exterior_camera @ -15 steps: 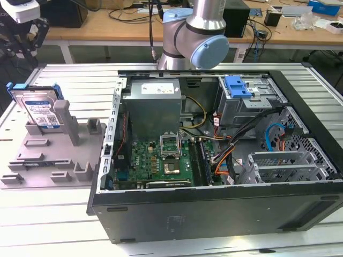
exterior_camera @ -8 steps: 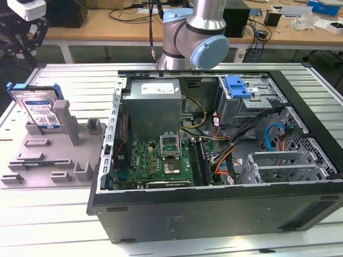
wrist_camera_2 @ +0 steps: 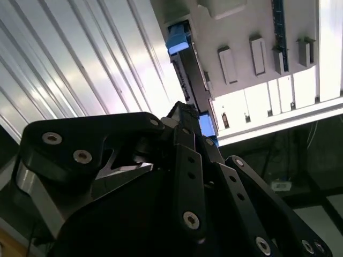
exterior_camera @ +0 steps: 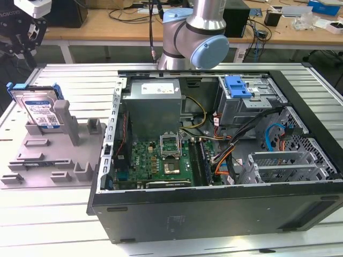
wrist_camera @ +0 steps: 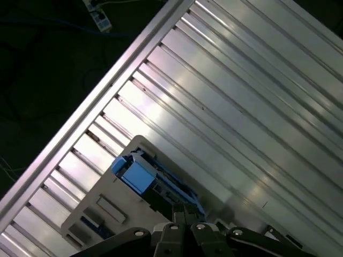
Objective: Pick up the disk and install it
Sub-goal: 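Pick up the disk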
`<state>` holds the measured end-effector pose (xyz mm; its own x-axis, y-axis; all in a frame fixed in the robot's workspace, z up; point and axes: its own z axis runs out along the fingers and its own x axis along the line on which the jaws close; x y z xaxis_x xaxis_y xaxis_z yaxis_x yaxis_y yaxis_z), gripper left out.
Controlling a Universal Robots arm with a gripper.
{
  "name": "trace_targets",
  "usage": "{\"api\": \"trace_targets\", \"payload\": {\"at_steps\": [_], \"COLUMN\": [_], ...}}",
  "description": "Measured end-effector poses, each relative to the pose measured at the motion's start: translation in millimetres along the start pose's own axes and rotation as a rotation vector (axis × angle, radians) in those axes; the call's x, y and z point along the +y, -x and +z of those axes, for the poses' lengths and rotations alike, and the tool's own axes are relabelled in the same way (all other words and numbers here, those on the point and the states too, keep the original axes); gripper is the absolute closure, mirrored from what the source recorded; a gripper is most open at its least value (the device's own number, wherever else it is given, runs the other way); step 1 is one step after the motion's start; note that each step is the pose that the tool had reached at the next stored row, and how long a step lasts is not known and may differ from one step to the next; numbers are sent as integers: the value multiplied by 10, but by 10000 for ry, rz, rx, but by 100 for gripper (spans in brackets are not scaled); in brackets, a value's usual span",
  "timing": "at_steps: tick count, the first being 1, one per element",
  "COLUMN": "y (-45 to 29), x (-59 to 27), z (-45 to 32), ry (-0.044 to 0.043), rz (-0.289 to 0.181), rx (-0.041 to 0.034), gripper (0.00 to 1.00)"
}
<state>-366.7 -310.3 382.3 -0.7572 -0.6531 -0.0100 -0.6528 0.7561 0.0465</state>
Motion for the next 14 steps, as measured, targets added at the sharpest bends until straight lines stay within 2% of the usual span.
{"api": "trace_targets", "payload": {"at_steps": [2,4,9,11,12,14], "y": [0,0,0,0,0,0], "x": [0,0,0,0,0,0], "z": [0,0,0,0,0,0], "ry": [4,10,19,23,27,30], "rz": [-349,-895,-1796,-2243,-2610,-2943], "rx": [17,43,84,106,123,139], "gripper": [89,89,89,89,89,89]}}
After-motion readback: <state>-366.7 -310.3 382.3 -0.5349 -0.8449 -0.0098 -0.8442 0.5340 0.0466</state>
